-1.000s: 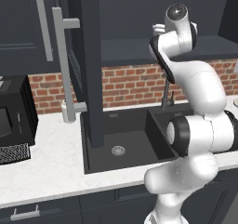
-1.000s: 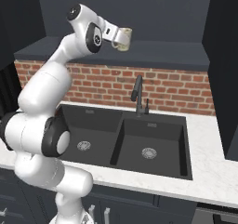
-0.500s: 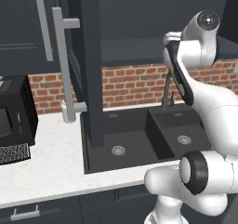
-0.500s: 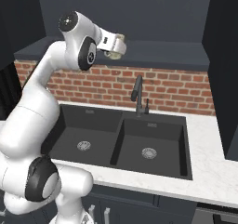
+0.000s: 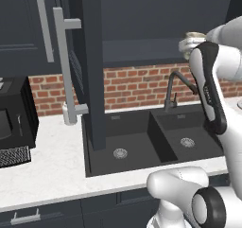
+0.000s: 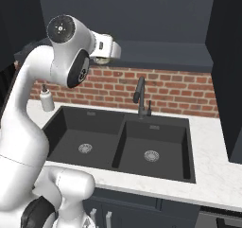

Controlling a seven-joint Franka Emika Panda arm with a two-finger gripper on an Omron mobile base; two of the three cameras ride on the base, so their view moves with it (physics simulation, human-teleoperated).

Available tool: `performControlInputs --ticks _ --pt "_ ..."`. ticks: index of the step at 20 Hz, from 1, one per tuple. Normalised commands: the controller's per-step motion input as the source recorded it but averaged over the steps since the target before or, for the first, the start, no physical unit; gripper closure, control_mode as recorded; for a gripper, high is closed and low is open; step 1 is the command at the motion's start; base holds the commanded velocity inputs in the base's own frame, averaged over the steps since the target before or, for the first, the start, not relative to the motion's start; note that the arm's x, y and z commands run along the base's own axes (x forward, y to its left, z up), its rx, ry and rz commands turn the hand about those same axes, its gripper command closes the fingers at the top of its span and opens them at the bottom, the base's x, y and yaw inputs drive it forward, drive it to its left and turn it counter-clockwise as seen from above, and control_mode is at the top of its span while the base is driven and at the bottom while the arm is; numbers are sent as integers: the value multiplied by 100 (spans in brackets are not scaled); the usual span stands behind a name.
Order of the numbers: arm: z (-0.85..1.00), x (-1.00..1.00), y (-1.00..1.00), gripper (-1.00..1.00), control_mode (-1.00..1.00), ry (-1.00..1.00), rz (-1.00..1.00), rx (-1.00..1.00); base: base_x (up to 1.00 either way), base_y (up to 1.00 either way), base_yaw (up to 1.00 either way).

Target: Gather all objects into one cabinet and sort the glasses and bowls to opposite sides.

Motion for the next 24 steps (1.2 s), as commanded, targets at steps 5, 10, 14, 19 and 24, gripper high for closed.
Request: performControlInputs --ticks 5,10,14,19,24 --pt "27 -96 78 100 -100 0 5 -6 0 0 0" --pt "3 -100 74 100 -100 0 0 -7 0 0 0" --pt "0 -97 14 100 -100 0 0 -1 0 0 0" --pt "0 -85 -9 100 -100 0 0 1 0 0 0" --pt "0 -46 -17 100 -100 0 0 4 0 0 0"
